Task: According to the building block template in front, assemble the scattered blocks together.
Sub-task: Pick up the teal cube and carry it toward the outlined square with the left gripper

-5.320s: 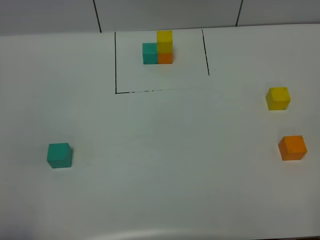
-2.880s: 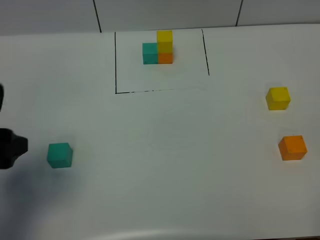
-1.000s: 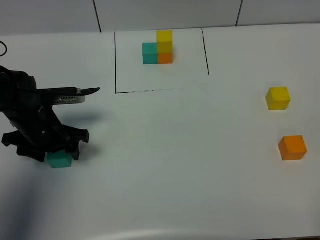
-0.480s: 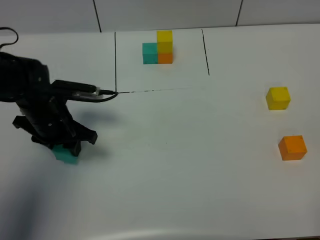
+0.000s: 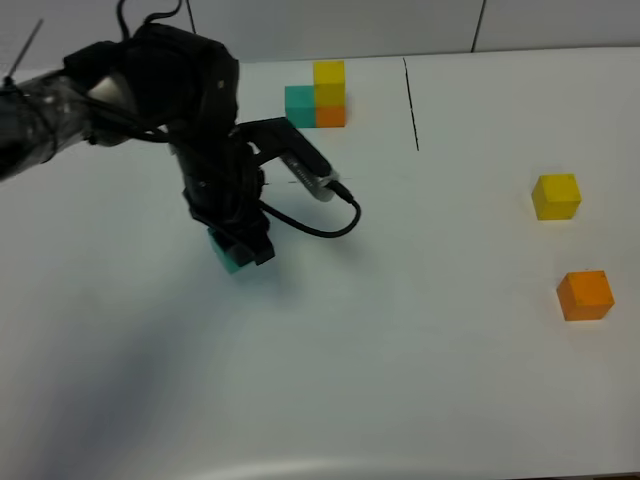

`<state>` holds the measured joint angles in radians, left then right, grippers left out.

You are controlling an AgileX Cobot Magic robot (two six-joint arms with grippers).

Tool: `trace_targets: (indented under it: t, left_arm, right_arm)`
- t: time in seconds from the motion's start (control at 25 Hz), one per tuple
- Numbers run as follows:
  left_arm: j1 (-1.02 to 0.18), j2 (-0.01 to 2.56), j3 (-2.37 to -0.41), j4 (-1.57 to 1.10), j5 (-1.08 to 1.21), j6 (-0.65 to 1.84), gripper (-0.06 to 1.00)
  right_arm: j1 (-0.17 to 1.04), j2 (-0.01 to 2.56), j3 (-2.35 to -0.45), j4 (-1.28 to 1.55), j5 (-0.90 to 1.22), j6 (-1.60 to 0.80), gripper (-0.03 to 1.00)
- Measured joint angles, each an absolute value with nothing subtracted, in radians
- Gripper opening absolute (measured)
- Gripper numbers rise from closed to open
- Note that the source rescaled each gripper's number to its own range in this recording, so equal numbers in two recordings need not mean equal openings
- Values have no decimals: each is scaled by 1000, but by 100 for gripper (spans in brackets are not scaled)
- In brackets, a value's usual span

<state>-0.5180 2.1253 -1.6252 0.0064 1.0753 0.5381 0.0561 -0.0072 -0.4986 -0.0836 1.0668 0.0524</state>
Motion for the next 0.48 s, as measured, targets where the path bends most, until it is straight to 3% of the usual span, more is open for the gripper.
trace_targets:
  t: [0.48]
  left_arm:
    - [-665,2429,-2177,0,1190,772,0]
  right_arm:
    - [56,-7,-499,-78,1067,52,95]
